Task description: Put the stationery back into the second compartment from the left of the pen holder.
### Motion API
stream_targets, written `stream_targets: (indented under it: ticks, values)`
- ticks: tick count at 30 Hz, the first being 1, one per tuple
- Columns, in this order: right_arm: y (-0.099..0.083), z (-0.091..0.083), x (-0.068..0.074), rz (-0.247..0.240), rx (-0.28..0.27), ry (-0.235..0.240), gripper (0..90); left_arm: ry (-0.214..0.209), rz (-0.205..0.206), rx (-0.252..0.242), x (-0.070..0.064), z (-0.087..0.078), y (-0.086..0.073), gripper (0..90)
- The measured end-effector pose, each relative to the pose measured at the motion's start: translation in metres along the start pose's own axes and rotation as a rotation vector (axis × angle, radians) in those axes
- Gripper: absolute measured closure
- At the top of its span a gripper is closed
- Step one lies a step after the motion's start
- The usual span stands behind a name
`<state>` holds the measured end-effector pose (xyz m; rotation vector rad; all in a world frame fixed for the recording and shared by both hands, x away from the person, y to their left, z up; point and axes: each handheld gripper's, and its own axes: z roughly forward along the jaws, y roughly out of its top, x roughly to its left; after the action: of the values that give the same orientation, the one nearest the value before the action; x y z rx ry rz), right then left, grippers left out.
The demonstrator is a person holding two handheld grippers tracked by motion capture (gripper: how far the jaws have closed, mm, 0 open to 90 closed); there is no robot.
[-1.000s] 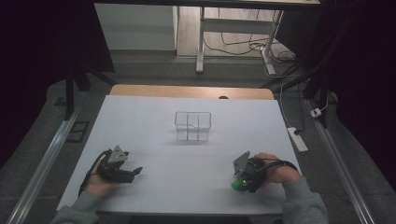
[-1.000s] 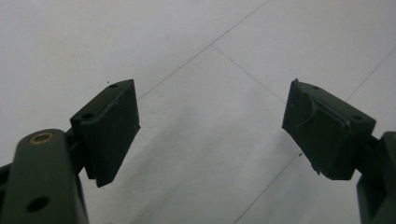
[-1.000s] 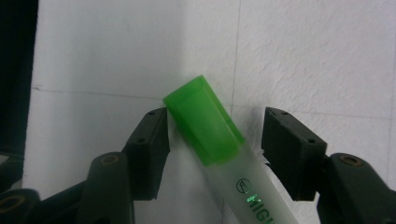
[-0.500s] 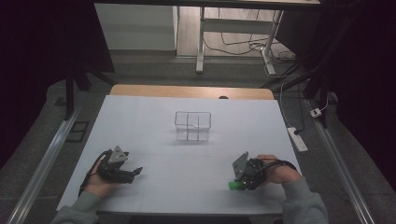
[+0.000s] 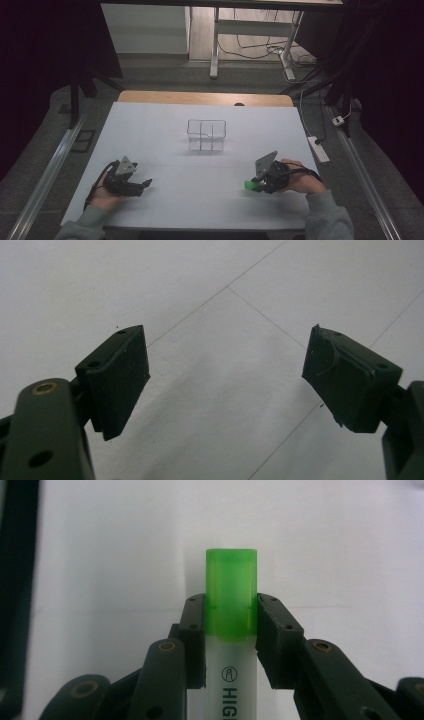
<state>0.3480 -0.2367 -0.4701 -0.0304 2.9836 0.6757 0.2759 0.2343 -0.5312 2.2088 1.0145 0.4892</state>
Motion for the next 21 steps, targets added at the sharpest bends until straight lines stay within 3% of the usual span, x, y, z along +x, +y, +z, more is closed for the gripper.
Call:
stream_targets:
  ticks: [3, 10, 16, 21]
  values:
    - [-0.002, -0.008, -0.006, 0.073, -0.064, -0.031, 66.6, 0.001, 0.000, -0.001, 0.000, 0.000, 0.000, 18.3]
    - [0.000, -0.019, -0.014, 0.171, -0.202, -0.068, 66.6, 0.001, 0.001, 0.002, 0.000, 0.000, 0.000, 18.3]
    - [0.003, -0.019, -0.020, 0.270, -0.233, -0.119, 66.6, 0.002, 0.003, 0.002, 0.000, 0.000, 0.000, 18.3]
    - [0.003, -0.020, -0.026, 0.383, -0.286, -0.163, 66.6, 0.002, 0.002, 0.001, 0.000, 0.000, 0.000, 18.3]
